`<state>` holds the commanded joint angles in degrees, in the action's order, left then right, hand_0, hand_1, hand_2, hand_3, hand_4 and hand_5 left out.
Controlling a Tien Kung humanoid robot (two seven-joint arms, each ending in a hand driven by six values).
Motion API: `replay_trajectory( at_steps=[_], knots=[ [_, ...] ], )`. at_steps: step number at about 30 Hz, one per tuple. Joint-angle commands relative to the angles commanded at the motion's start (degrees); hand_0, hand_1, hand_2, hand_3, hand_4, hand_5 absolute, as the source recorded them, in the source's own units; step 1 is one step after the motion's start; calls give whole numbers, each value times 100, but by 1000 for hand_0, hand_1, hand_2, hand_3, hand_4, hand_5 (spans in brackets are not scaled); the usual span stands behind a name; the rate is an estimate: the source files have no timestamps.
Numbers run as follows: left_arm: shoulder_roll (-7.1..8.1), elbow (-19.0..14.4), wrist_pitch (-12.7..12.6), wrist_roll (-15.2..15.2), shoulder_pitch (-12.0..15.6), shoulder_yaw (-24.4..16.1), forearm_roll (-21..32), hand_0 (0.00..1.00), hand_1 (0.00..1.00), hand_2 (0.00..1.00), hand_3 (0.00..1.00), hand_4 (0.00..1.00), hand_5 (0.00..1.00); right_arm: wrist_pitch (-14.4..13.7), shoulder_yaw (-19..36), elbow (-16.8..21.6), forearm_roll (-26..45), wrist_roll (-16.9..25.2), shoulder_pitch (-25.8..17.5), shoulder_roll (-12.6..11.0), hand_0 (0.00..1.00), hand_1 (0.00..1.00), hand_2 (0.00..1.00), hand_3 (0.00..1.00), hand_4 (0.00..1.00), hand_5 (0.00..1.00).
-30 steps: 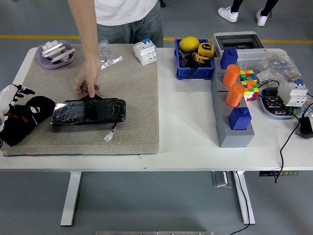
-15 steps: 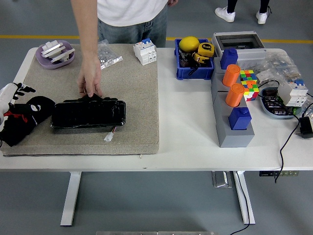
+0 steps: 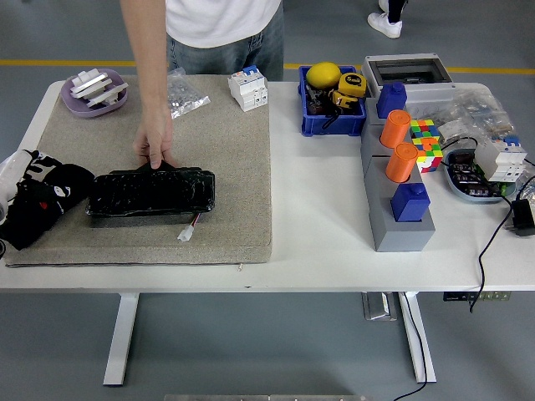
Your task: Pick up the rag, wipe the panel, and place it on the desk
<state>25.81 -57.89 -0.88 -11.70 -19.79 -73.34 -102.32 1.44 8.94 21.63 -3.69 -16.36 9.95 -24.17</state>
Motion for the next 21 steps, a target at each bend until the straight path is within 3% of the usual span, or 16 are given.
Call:
replay_trajectory(
  at_steps=[17, 18, 21],
  knots=[
    [-13, 640, -182, 54, -248, 340, 47, 719, 794, 803, 648, 876, 260, -20, -169, 14, 271, 151, 24, 10, 760, 700, 710, 671, 998, 510],
    [-20, 647, -194, 57, -253, 343, 57, 614, 778, 818, 648, 873, 248, -22, -168, 12, 281, 152, 20, 11, 760, 701, 710, 670, 997, 509],
    [-26, 654, -276, 110, -258, 363, 81, 614, 778, 818, 648, 873, 248, -16, -169, 11, 289, 154, 14, 12, 760, 701, 710, 670, 997, 509]
  ],
)
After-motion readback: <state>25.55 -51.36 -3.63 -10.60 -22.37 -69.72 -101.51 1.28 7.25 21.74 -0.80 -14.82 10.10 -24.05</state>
